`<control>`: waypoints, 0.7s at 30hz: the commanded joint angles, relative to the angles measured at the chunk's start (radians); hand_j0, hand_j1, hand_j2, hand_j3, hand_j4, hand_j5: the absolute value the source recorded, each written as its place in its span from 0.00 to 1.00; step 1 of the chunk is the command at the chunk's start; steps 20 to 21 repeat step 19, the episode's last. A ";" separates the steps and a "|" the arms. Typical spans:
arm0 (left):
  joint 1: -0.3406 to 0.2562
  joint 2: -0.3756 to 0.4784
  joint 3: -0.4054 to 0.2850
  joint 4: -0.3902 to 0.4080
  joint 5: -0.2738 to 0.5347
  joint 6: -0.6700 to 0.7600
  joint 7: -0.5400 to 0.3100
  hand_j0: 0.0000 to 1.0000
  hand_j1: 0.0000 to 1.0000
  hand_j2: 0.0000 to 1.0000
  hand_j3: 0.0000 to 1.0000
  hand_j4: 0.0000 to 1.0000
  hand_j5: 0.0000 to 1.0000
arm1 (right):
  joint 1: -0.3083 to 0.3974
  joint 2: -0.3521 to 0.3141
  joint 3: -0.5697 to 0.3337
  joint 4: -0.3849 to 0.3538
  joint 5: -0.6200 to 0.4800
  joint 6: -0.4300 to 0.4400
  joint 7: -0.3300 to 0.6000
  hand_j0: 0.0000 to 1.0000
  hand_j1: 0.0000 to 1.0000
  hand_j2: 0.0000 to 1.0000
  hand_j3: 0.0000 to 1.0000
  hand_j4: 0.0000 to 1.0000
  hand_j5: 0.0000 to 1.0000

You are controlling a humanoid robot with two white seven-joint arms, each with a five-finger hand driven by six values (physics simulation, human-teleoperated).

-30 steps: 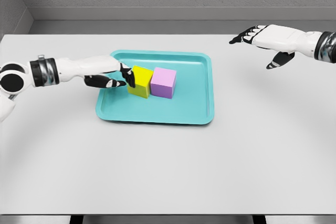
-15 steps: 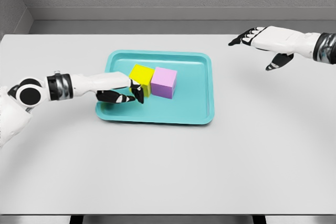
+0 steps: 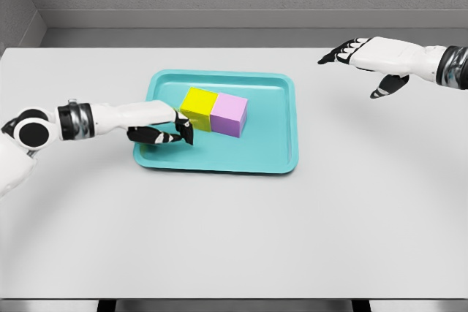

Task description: Push two cubes

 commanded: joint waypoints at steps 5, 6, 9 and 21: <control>0.000 0.243 0.130 -0.007 0.071 0.003 0.000 0.91 0.91 0.91 0.91 0.91 0.91 | 0.000 -0.014 -0.001 -0.001 -0.006 0.003 0.000 1.00 1.00 1.00 1.00 1.00 1.00; 0.000 0.233 0.135 0.061 0.074 0.003 0.000 1.00 1.00 1.00 1.00 1.00 1.00 | 0.000 -0.016 -0.001 -0.001 -0.007 0.003 0.000 1.00 1.00 1.00 1.00 1.00 1.00; -0.002 0.233 0.135 0.128 0.074 0.003 0.000 1.00 1.00 1.00 1.00 1.00 1.00 | 0.006 -0.016 0.001 -0.001 -0.007 0.003 0.000 1.00 1.00 1.00 1.00 1.00 1.00; 0.000 0.206 0.134 0.140 0.074 0.003 0.000 1.00 1.00 1.00 1.00 1.00 1.00 | 0.006 -0.024 0.001 -0.001 -0.041 0.003 0.000 1.00 1.00 1.00 1.00 1.00 1.00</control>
